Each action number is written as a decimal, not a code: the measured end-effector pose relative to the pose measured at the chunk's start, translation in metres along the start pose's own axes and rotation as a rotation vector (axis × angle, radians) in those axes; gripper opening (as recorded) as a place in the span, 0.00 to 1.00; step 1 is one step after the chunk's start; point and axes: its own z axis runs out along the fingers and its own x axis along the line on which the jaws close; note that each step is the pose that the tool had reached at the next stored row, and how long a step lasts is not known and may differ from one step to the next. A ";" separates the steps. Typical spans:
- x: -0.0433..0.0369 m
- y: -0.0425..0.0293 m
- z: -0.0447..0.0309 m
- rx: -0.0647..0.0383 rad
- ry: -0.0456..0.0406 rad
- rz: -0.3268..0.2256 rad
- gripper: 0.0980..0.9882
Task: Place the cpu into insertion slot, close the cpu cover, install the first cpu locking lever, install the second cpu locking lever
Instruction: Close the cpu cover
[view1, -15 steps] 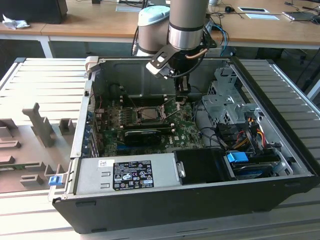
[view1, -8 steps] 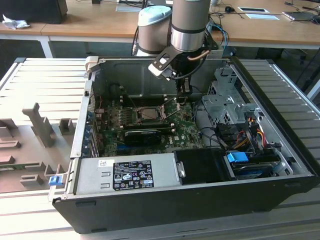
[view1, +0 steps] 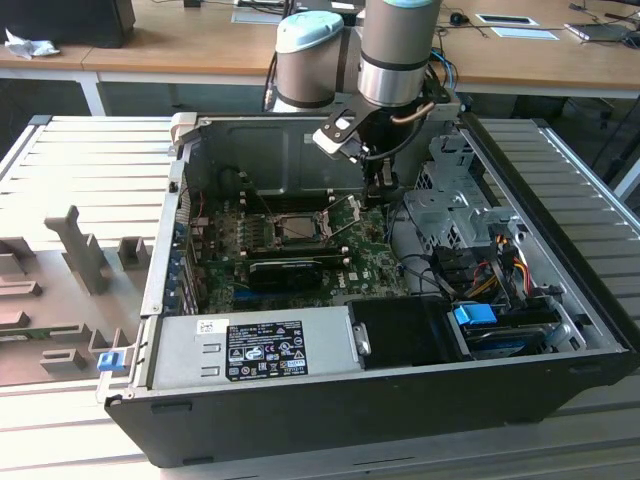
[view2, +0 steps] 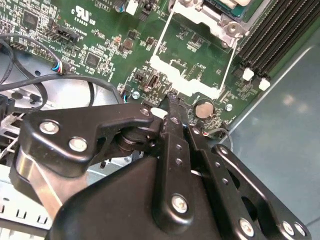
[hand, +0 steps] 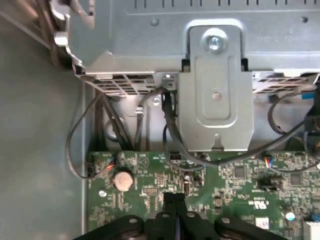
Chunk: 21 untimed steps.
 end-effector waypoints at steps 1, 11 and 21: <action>-0.0001 -0.0002 0.0027 0.001 0.0000 0.000 0.01; -0.0001 -0.0043 0.0046 0.008 0.0016 0.000 0.01; -0.0001 -0.0115 0.0042 0.008 0.0015 0.000 0.01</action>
